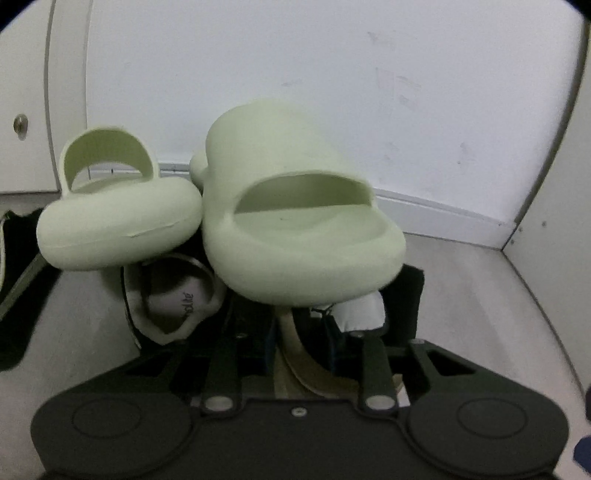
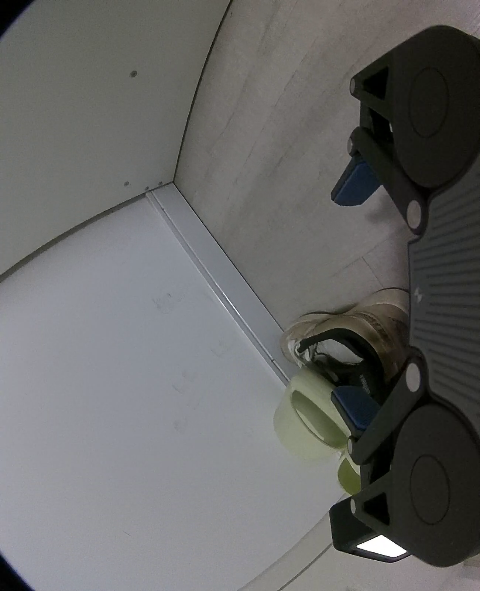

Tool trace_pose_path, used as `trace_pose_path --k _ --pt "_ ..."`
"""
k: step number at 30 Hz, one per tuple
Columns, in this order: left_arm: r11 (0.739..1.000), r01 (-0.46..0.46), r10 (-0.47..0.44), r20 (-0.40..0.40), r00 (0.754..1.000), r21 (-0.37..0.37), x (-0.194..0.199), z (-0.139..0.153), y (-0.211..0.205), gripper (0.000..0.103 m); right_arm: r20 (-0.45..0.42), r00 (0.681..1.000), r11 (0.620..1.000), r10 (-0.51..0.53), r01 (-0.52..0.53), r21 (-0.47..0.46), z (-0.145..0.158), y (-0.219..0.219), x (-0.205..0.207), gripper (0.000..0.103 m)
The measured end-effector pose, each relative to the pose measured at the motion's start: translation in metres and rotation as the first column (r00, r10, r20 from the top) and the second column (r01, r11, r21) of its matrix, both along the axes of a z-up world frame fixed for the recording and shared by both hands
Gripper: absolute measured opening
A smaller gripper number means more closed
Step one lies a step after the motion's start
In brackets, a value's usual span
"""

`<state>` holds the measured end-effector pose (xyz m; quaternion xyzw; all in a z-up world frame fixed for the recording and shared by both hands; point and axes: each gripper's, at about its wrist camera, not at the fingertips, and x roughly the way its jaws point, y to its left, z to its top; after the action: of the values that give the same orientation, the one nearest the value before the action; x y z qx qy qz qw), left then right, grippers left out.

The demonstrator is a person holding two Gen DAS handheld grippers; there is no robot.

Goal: Organize scattered shoes

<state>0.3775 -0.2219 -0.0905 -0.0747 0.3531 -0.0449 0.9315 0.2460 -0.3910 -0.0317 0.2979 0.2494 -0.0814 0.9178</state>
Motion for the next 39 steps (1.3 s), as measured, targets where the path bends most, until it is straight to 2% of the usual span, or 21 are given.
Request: trace_pose_path --k 4,7,9,13,18,23,29,32,35,38,39 --pt "0.999 0.034 -0.034 -0.014 0.999 0.038 -0.014 0.002 0.001 0.022 0.001 1.0 1.0 -0.008 0.008 0.008 0.001 -0.002 -0.001 0.103" --pt "0.992 0.079 -0.078 -0.014 0.997 0.097 -0.043 0.006 0.006 0.02 -0.001 1.0 1.0 -0.012 0.012 0.022 0.001 -0.004 -0.002 0.103" --pt "0.99 0.1 -0.099 -0.017 0.995 0.104 -0.061 0.007 0.012 0.02 0.003 1.0 0.999 -0.01 0.01 0.037 0.002 -0.005 -0.002 0.103" --pt "0.987 0.121 -0.117 -0.037 0.992 0.107 -0.096 0.008 0.028 0.018 0.005 1.0 0.999 -0.009 0.009 0.052 0.002 -0.007 -0.002 0.103" --pt "0.976 0.147 -0.141 -0.047 0.989 0.158 -0.142 0.009 0.043 0.018 0.007 1.0 0.998 0.001 -0.001 0.058 0.005 -0.007 -0.004 0.103" --pt "0.973 0.133 -0.123 -0.064 0.99 0.186 -0.179 0.01 0.055 0.018 0.019 0.999 0.998 0.047 -0.047 0.038 0.013 0.002 -0.011 0.103" --pt "0.991 0.072 -0.062 -0.09 0.994 0.112 -0.218 0.01 0.099 0.018 0.005 0.985 0.984 0.175 -0.175 0.015 0.02 0.033 -0.027 0.103" --pt "0.994 0.049 -0.041 -0.082 0.996 0.095 -0.229 0.008 0.117 0.018 -0.021 0.973 0.972 0.229 -0.229 -0.059 0.025 0.058 -0.035 0.103" --pt "0.994 0.022 -0.015 -0.068 0.998 0.11 -0.234 0.006 0.123 0.019 -0.05 0.961 0.953 0.274 -0.278 -0.117 0.027 0.08 -0.044 0.103" --pt "0.996 -0.016 0.022 -0.062 0.998 0.085 -0.241 0.007 0.131 0.02 -0.068 0.947 0.943 0.313 -0.318 -0.096 0.026 0.092 -0.059 0.103" --pt "0.998 -0.026 0.029 -0.063 0.998 0.055 -0.244 0.006 0.136 0.02 -0.08 0.943 0.941 0.323 -0.329 -0.084 0.024 0.094 -0.064 0.103"
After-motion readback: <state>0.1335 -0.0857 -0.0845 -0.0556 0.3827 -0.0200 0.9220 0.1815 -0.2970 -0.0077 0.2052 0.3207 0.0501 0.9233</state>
